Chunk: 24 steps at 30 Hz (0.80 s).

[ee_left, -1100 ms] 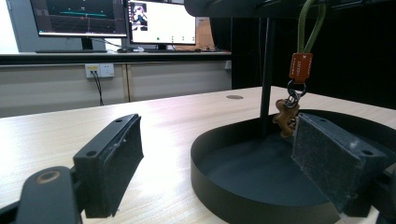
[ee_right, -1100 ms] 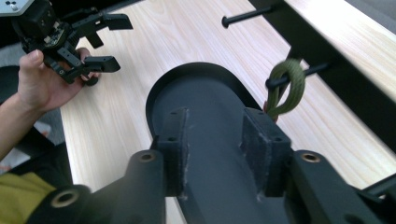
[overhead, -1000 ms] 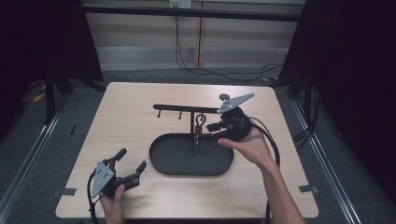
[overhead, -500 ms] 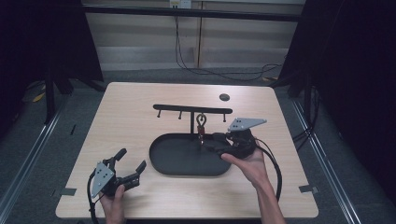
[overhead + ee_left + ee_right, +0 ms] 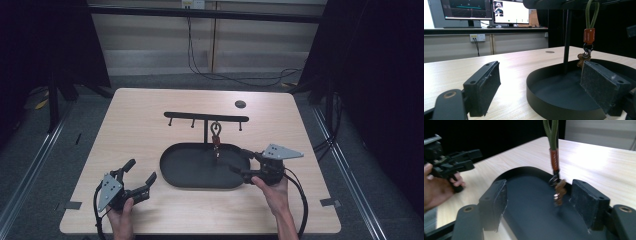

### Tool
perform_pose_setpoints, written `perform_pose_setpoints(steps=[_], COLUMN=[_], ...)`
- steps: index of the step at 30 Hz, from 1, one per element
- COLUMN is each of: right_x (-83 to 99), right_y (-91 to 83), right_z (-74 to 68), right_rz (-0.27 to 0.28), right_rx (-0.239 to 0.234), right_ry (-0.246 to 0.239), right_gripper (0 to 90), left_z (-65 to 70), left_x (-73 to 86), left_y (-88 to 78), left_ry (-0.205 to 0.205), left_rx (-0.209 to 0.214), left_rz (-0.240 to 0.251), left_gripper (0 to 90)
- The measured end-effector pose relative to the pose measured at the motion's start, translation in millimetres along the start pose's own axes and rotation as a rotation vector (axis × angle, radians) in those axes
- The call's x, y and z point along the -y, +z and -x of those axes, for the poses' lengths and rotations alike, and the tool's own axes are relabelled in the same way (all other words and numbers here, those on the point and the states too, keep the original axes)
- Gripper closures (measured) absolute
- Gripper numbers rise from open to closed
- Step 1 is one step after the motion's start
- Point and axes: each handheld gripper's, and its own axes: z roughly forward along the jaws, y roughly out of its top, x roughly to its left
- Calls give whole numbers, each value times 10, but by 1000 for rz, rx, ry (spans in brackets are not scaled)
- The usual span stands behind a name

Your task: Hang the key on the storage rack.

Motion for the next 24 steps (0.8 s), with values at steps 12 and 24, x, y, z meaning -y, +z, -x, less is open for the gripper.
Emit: perform_pose_setpoints(steps=[12,24], right_x=[527,754], right_y=[-49,-10], right_z=[-24,-64], right_rz=[167,256], right_rx=[188,256], right_ry=[-24,-40], right_gripper=[280,286], left_z=[0,0], left_x=[0,0], left_y=[1,-1], left_ry=[0,1], left_rx=[-1,0], left_rz=[3,1], left_gripper=[159,159])
